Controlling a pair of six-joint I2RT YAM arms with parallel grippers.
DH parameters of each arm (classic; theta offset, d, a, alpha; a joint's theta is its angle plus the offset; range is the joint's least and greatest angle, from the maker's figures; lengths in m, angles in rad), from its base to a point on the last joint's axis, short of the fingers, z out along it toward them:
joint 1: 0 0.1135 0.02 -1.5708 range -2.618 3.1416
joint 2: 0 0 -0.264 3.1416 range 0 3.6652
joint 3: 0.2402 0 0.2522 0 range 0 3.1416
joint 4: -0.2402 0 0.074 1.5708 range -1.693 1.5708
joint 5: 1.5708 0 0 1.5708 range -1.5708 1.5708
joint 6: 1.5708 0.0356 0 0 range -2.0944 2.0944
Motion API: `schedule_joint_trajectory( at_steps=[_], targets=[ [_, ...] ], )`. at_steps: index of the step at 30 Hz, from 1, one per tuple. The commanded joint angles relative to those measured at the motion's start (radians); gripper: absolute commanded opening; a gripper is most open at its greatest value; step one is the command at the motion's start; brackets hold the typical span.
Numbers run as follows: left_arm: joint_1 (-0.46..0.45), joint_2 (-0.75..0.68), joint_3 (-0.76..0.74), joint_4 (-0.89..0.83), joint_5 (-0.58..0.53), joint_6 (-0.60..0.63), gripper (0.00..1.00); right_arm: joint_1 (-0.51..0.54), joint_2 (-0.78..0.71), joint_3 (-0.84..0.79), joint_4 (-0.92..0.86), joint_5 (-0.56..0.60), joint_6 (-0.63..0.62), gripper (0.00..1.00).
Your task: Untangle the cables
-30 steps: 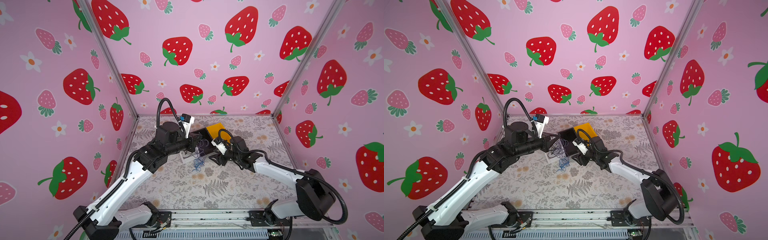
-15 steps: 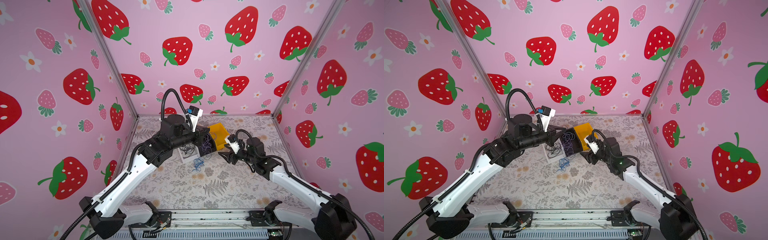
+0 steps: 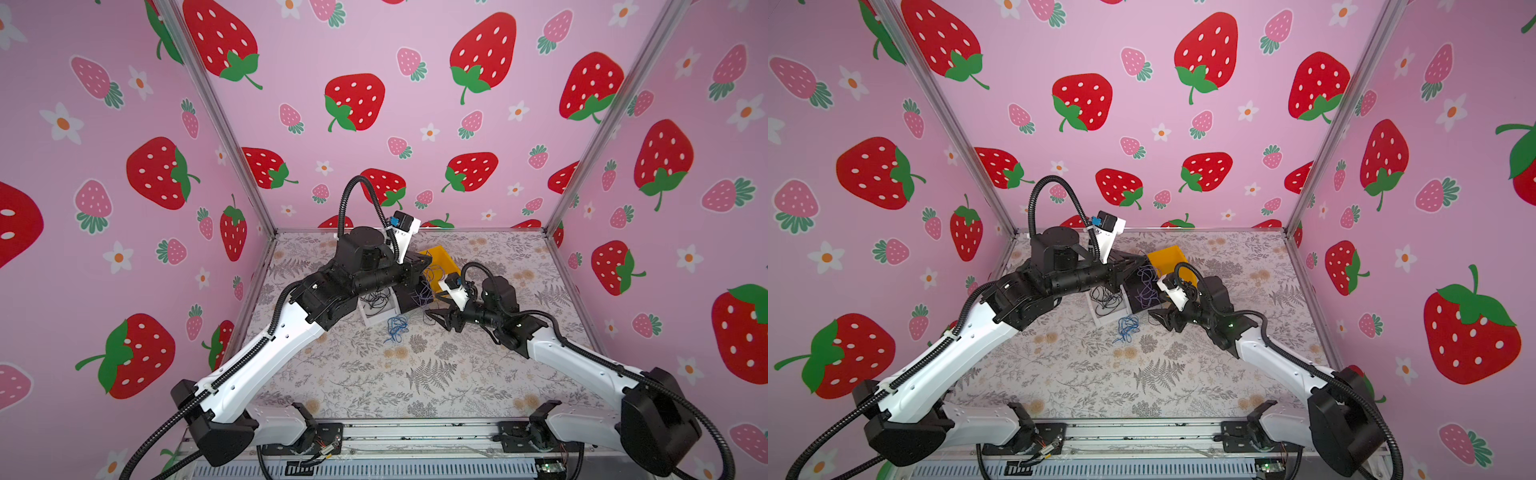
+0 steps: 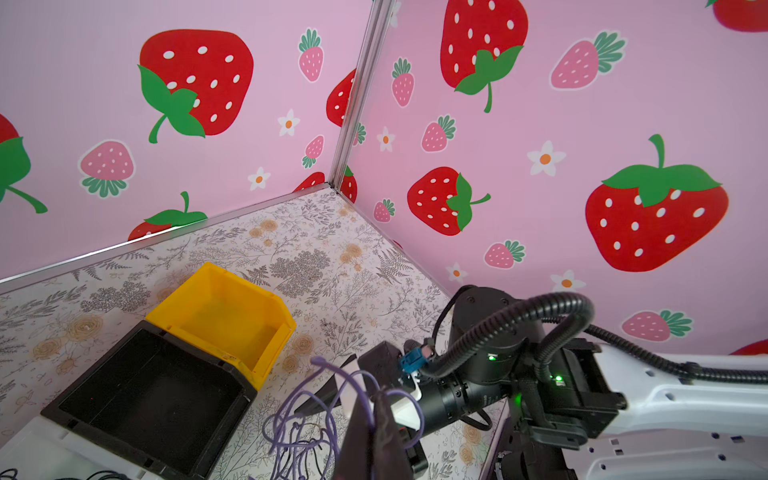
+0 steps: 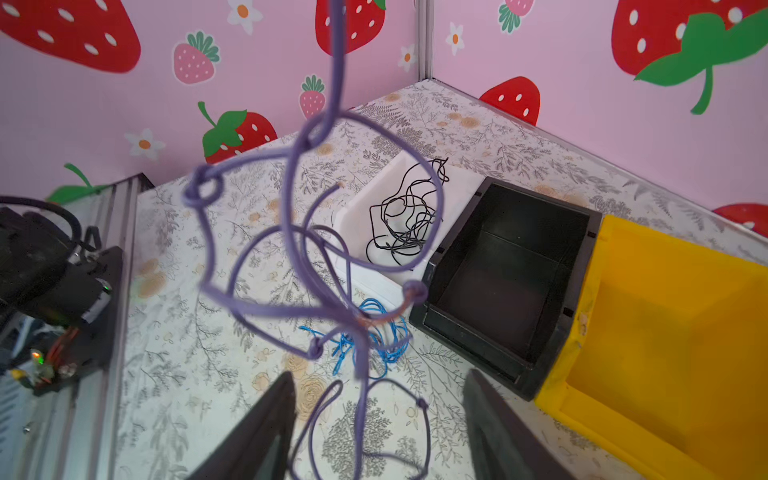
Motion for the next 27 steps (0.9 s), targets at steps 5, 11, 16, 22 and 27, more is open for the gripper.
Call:
schedule_joint_trajectory(
  at_steps=[5,11,16,22,27],
  targets=[
    [-0.012,-0.047,0.044,0.015,-0.097,0.057,0.00,-0.003,-0.025,-0.037,0.079,0.041,0.005,0.05],
    [0.037,-0.122,0.055,-0.056,-0.197,0.118,0.00,-0.085,-0.052,-0.110,0.051,0.106,0.021,0.00],
    [0.146,-0.154,0.074,-0.112,-0.166,0.110,0.00,-0.192,-0.003,-0.131,0.026,0.135,0.064,0.00],
    [0.238,-0.173,0.073,-0.134,-0.129,0.109,0.00,-0.270,0.065,-0.098,-0.045,0.189,0.056,0.00],
    [0.266,-0.173,0.073,-0.128,-0.089,0.099,0.00,-0.305,0.099,-0.069,-0.092,0.200,0.040,0.00]
  ],
)
